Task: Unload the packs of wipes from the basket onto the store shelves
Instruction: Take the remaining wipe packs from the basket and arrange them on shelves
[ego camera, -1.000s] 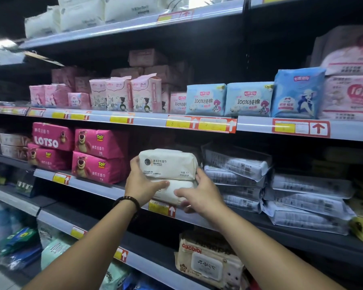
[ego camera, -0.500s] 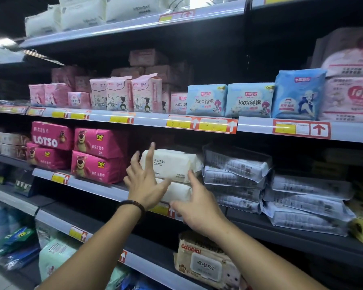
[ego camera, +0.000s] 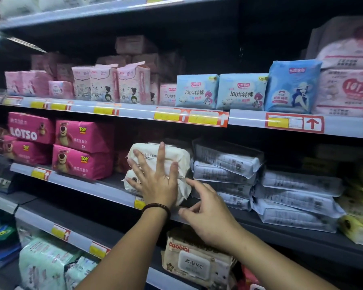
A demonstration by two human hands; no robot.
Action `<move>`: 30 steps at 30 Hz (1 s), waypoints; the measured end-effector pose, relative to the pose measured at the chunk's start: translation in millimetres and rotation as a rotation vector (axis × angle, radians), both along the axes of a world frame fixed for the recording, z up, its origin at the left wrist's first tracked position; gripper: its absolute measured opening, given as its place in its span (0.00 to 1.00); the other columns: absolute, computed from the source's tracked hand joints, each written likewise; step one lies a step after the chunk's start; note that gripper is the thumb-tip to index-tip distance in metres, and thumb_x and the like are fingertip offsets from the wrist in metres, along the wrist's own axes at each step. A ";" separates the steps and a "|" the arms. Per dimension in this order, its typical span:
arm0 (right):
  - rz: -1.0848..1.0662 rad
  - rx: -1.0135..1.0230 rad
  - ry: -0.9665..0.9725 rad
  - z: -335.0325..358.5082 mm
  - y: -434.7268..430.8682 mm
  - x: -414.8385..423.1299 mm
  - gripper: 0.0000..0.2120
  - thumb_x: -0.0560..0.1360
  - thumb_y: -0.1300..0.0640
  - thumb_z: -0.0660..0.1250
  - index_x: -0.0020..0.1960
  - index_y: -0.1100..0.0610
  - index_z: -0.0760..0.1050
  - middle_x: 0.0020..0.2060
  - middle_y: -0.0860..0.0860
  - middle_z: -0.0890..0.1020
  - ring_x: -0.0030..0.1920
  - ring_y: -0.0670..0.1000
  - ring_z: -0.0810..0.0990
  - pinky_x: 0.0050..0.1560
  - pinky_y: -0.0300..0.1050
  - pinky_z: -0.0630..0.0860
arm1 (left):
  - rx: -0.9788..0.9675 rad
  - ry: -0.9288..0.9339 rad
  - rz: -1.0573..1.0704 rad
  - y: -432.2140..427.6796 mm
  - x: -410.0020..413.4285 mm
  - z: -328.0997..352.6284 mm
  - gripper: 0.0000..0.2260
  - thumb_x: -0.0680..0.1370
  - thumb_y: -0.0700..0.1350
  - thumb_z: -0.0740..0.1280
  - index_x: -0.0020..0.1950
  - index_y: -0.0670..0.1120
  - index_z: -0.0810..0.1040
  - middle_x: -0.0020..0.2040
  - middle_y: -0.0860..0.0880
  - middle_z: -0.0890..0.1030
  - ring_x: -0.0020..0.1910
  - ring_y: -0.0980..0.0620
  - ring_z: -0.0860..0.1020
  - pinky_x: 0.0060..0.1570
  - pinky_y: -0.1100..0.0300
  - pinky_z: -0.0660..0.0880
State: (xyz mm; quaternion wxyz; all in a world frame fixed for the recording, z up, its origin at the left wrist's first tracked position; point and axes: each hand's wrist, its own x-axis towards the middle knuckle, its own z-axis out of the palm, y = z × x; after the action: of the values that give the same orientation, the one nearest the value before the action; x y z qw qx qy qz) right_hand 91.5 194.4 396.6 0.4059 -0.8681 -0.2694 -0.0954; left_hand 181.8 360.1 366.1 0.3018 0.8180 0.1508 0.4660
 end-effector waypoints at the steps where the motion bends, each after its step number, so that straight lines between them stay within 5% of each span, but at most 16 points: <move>1: -0.004 -0.022 0.005 -0.6 -3.3 0.1 0.37 0.78 0.53 0.73 0.81 0.37 0.61 0.69 0.39 0.68 0.46 0.40 0.84 0.54 0.38 0.82 | -0.001 0.002 -0.001 0.5 -0.5 0.1 0.27 0.81 0.73 0.46 0.80 0.75 0.44 0.85 0.46 0.33 0.84 0.38 0.33 0.75 0.23 0.42; 11: -0.054 -0.182 0.050 -0.6 -50.8 -30.9 0.37 0.78 0.47 0.71 0.83 0.42 0.57 0.77 0.43 0.62 0.68 0.50 0.76 0.70 0.49 0.75 | 0.036 0.326 -0.039 1.3 -28.6 24.3 0.29 0.83 0.68 0.46 0.80 0.71 0.33 0.84 0.40 0.32 0.83 0.32 0.37 0.76 0.26 0.54; 15: -0.085 -0.199 0.038 -3.7 -75.0 -48.1 0.38 0.79 0.48 0.71 0.83 0.42 0.56 0.79 0.40 0.59 0.67 0.48 0.77 0.70 0.51 0.76 | 0.156 0.215 -0.015 -27.9 -64.6 20.0 0.33 0.85 0.56 0.57 0.86 0.57 0.43 0.84 0.33 0.44 0.82 0.28 0.49 0.76 0.31 0.61; 19: -0.162 -0.100 0.039 -4.5 -87.9 -49.2 0.38 0.78 0.49 0.72 0.83 0.42 0.58 0.76 0.42 0.63 0.58 0.45 0.81 0.65 0.50 0.79 | 0.550 0.092 -0.153 -82.4 -101.2 4.8 0.34 0.80 0.50 0.64 0.85 0.47 0.55 0.83 0.36 0.54 0.81 0.35 0.59 0.76 0.41 0.67; 23: -0.250 0.015 0.064 -7.7 -98.3 -40.4 0.41 0.75 0.49 0.74 0.83 0.46 0.58 0.79 0.47 0.62 0.68 0.56 0.79 0.69 0.57 0.78 | 0.632 0.383 -0.206 -122.2 -103.7 10.7 0.42 0.81 0.52 0.63 0.86 0.48 0.38 0.85 0.36 0.41 0.84 0.36 0.47 0.82 0.42 0.53; 30: -0.274 0.060 0.096 9.5 -103.1 -14.3 0.45 0.75 0.52 0.74 0.85 0.47 0.55 0.83 0.47 0.59 0.74 0.57 0.75 0.72 0.57 0.75 | 0.605 0.527 -0.231 -134.2 -76.0 11.1 0.45 0.81 0.55 0.62 0.85 0.47 0.33 0.82 0.35 0.30 0.84 0.35 0.37 0.83 0.40 0.47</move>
State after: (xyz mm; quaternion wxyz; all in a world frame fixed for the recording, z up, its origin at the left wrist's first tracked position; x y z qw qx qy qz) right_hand 77.2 91.3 406.1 0.4275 -0.8877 -0.1255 -0.1164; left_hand 105.7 225.9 377.2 0.0493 0.9725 -0.0134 0.2273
